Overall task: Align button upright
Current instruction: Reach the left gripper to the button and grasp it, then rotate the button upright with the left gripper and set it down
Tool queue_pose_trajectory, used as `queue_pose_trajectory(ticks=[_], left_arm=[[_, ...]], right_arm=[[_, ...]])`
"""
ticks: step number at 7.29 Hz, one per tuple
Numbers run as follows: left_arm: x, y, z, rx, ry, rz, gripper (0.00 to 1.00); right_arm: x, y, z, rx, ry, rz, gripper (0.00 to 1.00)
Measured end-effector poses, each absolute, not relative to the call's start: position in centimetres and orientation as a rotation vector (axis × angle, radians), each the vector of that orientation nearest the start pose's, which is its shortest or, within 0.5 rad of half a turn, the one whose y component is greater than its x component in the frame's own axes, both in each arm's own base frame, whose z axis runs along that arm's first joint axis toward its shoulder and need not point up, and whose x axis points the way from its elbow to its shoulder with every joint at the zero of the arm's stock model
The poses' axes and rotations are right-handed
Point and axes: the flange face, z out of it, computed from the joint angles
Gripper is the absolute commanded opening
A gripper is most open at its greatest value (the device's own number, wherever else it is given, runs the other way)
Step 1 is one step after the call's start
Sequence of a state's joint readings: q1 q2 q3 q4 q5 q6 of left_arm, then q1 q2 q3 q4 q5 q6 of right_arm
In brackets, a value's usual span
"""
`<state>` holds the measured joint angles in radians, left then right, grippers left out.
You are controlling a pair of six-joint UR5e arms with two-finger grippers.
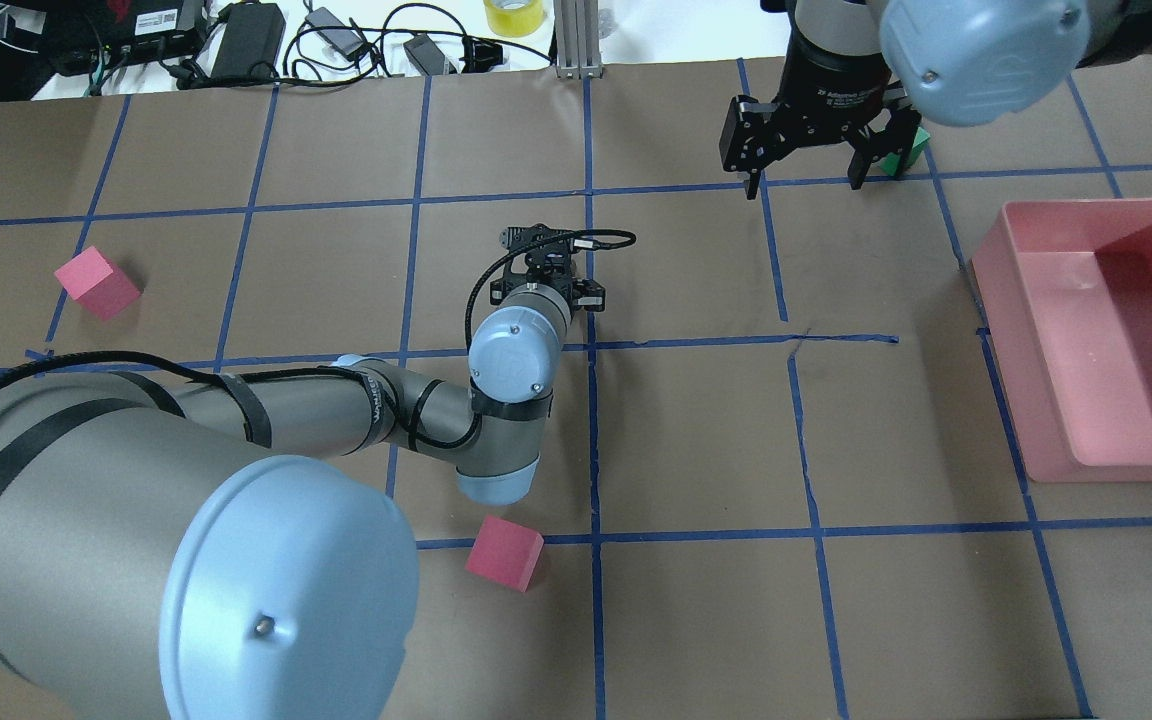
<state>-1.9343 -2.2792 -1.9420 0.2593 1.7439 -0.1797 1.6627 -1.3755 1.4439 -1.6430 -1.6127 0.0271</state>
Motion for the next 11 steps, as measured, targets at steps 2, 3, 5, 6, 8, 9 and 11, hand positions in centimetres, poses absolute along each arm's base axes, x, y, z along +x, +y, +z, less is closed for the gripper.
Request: queue_pose_trajectory(ticks=[2, 3, 5, 6, 8, 9, 11], left_arm=[[-32.3, -52.4, 14.8, 0.183, 2.94, -1.205, 0.09], [-32.1, -53.2, 16.4, 0.182, 2.943, -1.188, 0.09], [-31.8, -56.2, 22.3, 0.138, 2.985, -1.012, 0.09], [-32.0, -57.4, 25.9, 0.076, 3.024, -0.841, 0.09], [-32.6, -57.1, 30.5, -0.13, 3.136, -0.45, 0.09], [-33.1, -56.3, 31.0, -0.34, 3.194, -0.275, 0.09], [-34.1, -55.3, 29.9, -0.924, 3.205, 0.042, 0.09]], right_arm=[[18.0, -54.5, 46.7, -0.204, 3.173, 0.01, 1.0], [18.0, -54.2, 47.0, -0.215, 3.171, 0.018, 1.0], [18.0, -54.0, 46.7, -0.215, 3.174, 0.028, 1.0], [18.0, -53.9, 46.5, -0.206, 3.178, 0.033, 1.0], [18.0, -53.9, 46.9, -0.198, 3.179, 0.017, 1.0], [18.0, -53.8, 47.1, -0.196, 3.177, 0.01, 1.0], [17.9, -53.5, 47.1, -0.197, 3.181, 0.019, 1.0]])
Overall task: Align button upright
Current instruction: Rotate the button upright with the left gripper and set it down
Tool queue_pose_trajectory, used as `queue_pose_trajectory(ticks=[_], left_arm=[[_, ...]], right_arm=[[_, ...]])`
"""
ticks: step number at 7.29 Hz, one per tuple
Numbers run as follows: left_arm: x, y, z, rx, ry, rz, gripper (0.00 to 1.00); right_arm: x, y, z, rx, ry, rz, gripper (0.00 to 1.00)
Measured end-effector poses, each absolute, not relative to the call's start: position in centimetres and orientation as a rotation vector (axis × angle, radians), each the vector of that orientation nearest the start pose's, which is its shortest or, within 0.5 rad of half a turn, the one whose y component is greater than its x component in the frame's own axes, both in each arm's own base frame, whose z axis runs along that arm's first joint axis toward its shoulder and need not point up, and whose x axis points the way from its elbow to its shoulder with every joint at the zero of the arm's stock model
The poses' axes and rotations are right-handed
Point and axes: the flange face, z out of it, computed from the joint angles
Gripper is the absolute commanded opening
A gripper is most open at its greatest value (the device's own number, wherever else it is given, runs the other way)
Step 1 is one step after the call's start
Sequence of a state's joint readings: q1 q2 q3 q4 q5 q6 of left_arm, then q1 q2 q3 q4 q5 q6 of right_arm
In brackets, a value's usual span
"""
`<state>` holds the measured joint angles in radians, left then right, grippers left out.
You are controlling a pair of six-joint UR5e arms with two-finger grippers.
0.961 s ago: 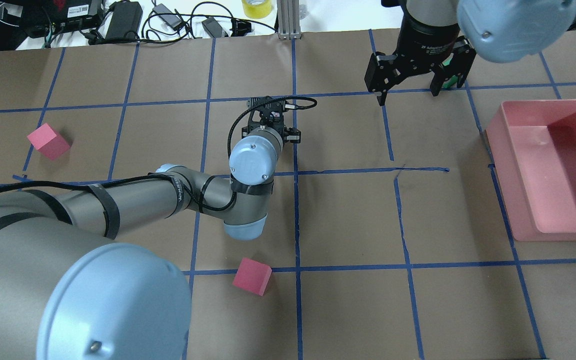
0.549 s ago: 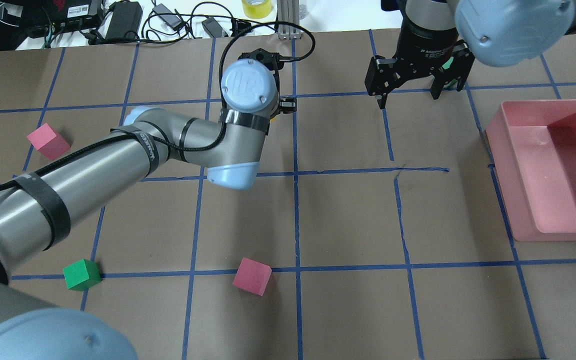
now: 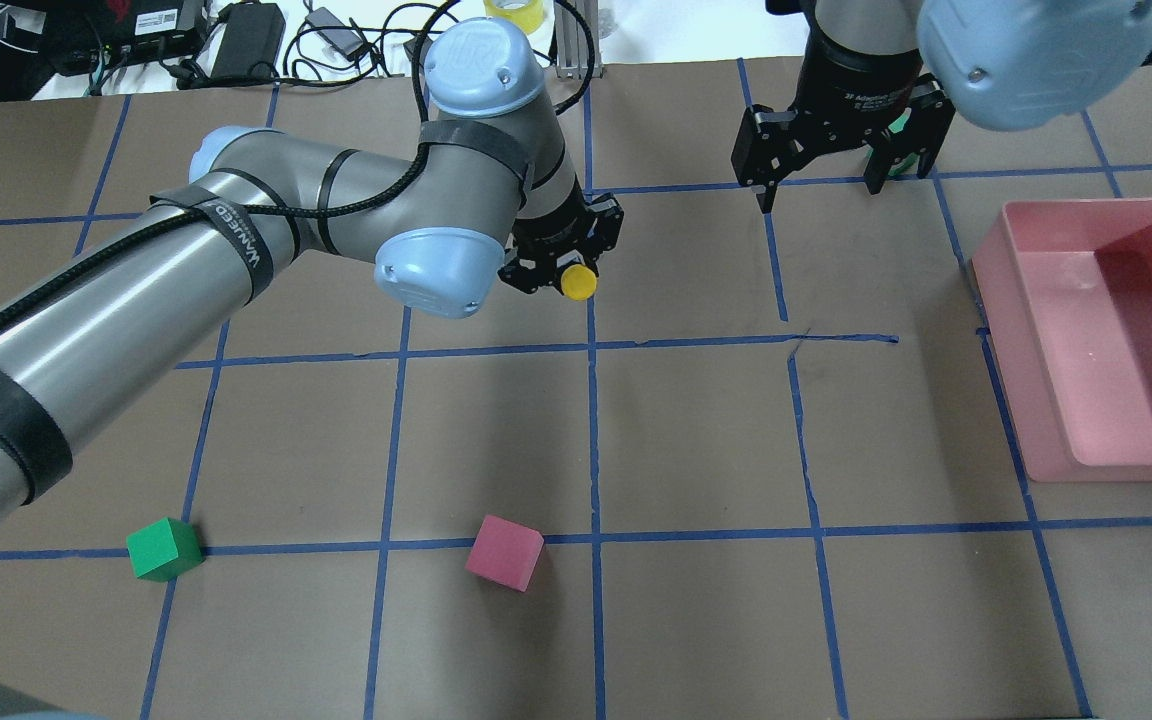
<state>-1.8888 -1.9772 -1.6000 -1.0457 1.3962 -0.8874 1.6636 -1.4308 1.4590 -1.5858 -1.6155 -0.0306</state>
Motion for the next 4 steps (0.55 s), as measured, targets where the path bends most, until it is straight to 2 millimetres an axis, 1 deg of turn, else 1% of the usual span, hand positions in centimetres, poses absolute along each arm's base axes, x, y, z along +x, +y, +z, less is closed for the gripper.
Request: queue_pose_trajectory(ticks=[1, 2, 3, 4], left_arm=[[-33.4, -55.6, 28.6, -1.172, 3.143, 0.199, 0.09], [-31.4, -56.6, 26.9, -1.365, 3.072, 0.374, 0.09], [-29.4, -57.7, 25.2, -1.509, 3.025, 0.552, 0.09], [-28.8, -58.3, 23.6, -1.609, 2.995, 0.712, 0.09]], right_arm=[[17.9, -53.5, 47.0, -0.196, 3.182, 0.029, 1.0], [17.8, -53.5, 47.0, -0.195, 3.182, 0.033, 1.0], [17.8, -53.5, 46.9, -0.194, 3.183, 0.037, 1.0], [17.7, -53.4, 46.8, -0.192, 3.184, 0.048, 1.0]])
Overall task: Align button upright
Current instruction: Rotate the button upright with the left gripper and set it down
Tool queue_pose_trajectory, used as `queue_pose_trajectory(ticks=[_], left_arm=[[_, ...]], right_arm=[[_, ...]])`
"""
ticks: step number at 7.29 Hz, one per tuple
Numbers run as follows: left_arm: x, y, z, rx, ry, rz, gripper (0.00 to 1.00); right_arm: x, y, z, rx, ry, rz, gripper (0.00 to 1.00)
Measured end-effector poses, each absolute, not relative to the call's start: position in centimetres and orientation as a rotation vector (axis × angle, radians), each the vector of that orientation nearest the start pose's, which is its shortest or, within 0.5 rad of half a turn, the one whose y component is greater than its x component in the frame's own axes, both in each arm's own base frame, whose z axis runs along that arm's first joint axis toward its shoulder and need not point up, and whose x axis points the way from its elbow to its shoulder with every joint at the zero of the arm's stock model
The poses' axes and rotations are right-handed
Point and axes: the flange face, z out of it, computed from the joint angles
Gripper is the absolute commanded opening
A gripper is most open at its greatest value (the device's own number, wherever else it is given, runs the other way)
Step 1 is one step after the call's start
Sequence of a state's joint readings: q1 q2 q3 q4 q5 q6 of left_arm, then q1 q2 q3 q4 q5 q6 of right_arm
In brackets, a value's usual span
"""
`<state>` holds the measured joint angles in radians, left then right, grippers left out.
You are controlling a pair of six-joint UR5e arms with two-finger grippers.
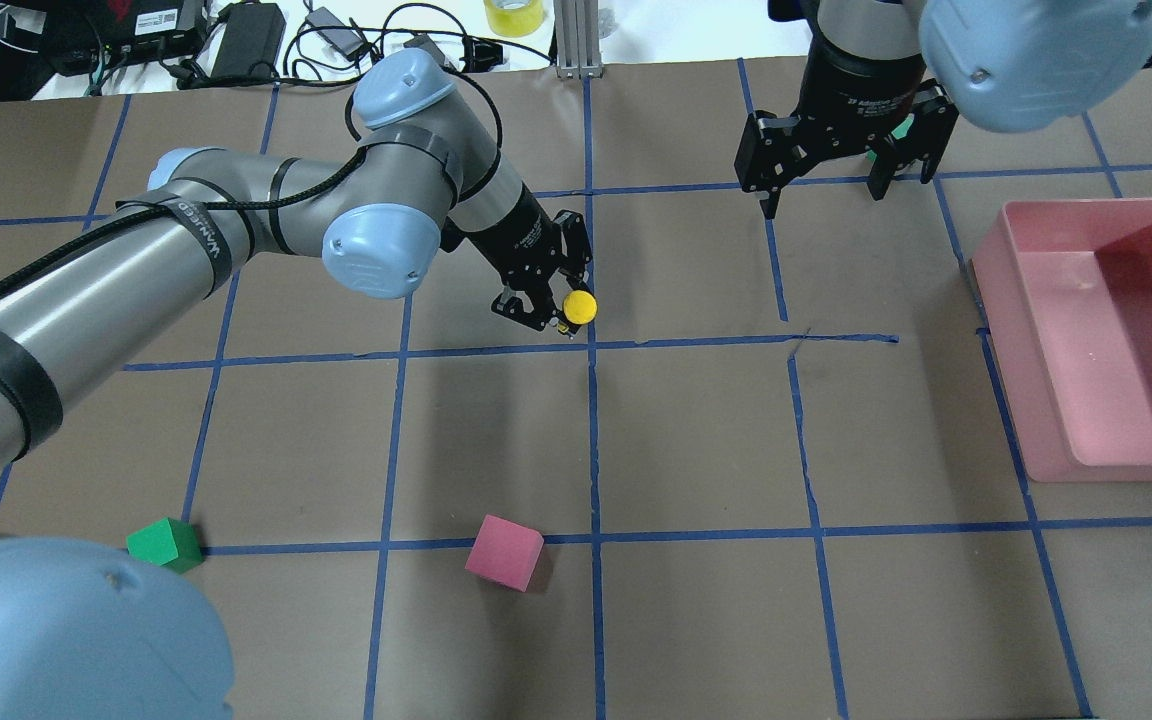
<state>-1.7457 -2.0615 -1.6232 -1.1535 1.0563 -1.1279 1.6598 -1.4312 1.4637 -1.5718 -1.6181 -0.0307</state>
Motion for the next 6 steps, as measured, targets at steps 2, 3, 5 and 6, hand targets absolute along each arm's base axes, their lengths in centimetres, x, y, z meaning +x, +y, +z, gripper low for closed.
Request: queue_pose_trajectory(ticks=[2, 3, 5, 6], left_arm=[[-29.3, -59.0, 21.7, -1.76, 2.927, 0.952, 0.09], [-29.4, -59.1, 20.8, -1.777, 2.914, 1.009, 0.09], [-28.4, -59.7, 19.7, -1.76, 2.934, 1.018, 0.09], [-27.5, -60.0, 19.4, -1.763, 2.936, 1.008, 0.09]], right_arm=[[17.6, -53.3, 46.7, -0.19, 3.184, 0.062, 1.0], [17.6, -53.4, 46.7, -0.189, 3.184, 0.059, 1.0], [17.6, -53.4, 46.8, -0.187, 3.184, 0.045, 1.0], [17.6, -53.5, 46.8, -0.187, 3.184, 0.041, 1.0]])
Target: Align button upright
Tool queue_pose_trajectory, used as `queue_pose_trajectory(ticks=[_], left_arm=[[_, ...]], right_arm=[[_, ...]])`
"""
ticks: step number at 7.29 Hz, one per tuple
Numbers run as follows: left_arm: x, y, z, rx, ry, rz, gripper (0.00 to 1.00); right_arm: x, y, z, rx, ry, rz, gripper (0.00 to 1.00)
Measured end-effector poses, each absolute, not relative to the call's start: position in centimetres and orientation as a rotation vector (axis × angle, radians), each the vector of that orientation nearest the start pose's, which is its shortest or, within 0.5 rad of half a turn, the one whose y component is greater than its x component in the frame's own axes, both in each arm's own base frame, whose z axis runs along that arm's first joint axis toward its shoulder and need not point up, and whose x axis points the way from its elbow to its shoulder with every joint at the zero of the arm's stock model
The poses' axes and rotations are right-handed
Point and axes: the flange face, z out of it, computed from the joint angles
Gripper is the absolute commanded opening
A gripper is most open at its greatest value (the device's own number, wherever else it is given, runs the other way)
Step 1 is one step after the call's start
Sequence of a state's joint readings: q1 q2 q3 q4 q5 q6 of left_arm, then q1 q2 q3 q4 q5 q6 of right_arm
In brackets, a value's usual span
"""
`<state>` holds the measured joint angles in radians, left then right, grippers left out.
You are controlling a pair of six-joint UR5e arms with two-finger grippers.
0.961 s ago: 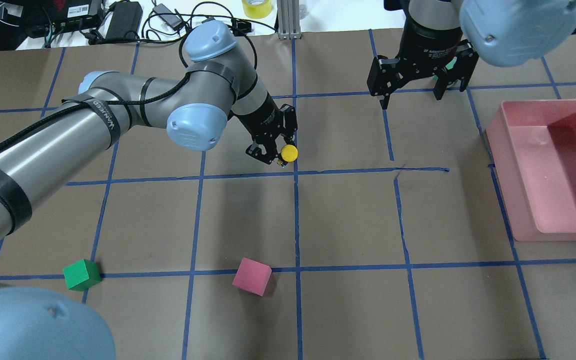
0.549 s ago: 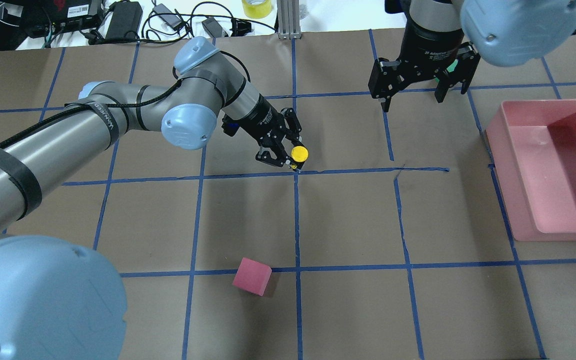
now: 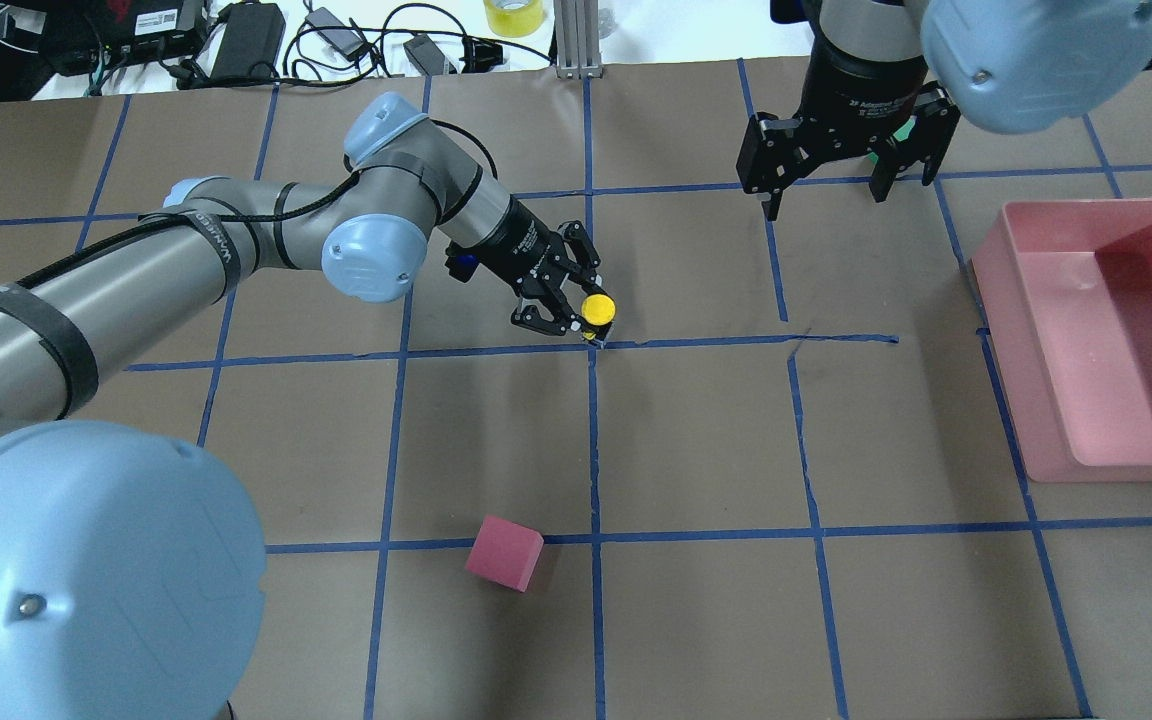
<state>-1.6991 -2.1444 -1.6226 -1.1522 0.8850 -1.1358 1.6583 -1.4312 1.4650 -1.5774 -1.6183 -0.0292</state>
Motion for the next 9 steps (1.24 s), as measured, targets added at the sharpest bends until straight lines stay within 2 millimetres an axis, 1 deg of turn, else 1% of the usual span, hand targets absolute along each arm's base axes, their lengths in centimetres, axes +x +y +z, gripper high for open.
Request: queue_pose_trajectory(ticks=[2, 3, 4, 5, 6, 7, 8, 9], left_arm=[[-27.0, -60.1, 18.7, -1.771, 2.923, 1.015, 0.11], [-27.0, -60.1, 18.3, -1.777, 2.915, 1.028, 0.44], [-26.9, -60.0, 18.1, -1.776, 2.914, 1.033, 0.56], [-26.9, -60.0, 18.0, -1.774, 2.916, 1.035, 1.0], [-27.0, -60.0, 18.1, -1.775, 2.92, 1.035, 1.0], [-27.0, -60.2, 18.8, -1.774, 2.944, 1.009, 1.0], [-27.0, -60.6, 20.4, -1.766, 3.003, 0.939, 1.0], [-26.8, -61.0, 22.8, -1.747, 3.072, 0.809, 1.0]], right_arm=[[17.6, -53.5, 46.8, -0.187, 3.184, 0.038, 1.0], [17.6, -53.5, 46.8, -0.186, 3.184, 0.039, 1.0], [17.5, -53.5, 46.8, -0.185, 3.184, 0.04, 1.0], [17.5, -53.5, 46.8, -0.185, 3.184, 0.04, 1.0], [17.5, -53.5, 46.8, -0.185, 3.184, 0.04, 1.0], [17.5, -53.5, 46.8, -0.184, 3.184, 0.041, 1.0], [17.5, -53.5, 46.8, -0.185, 3.184, 0.043, 1.0], [17.5, -53.5, 46.8, -0.184, 3.184, 0.045, 1.0]])
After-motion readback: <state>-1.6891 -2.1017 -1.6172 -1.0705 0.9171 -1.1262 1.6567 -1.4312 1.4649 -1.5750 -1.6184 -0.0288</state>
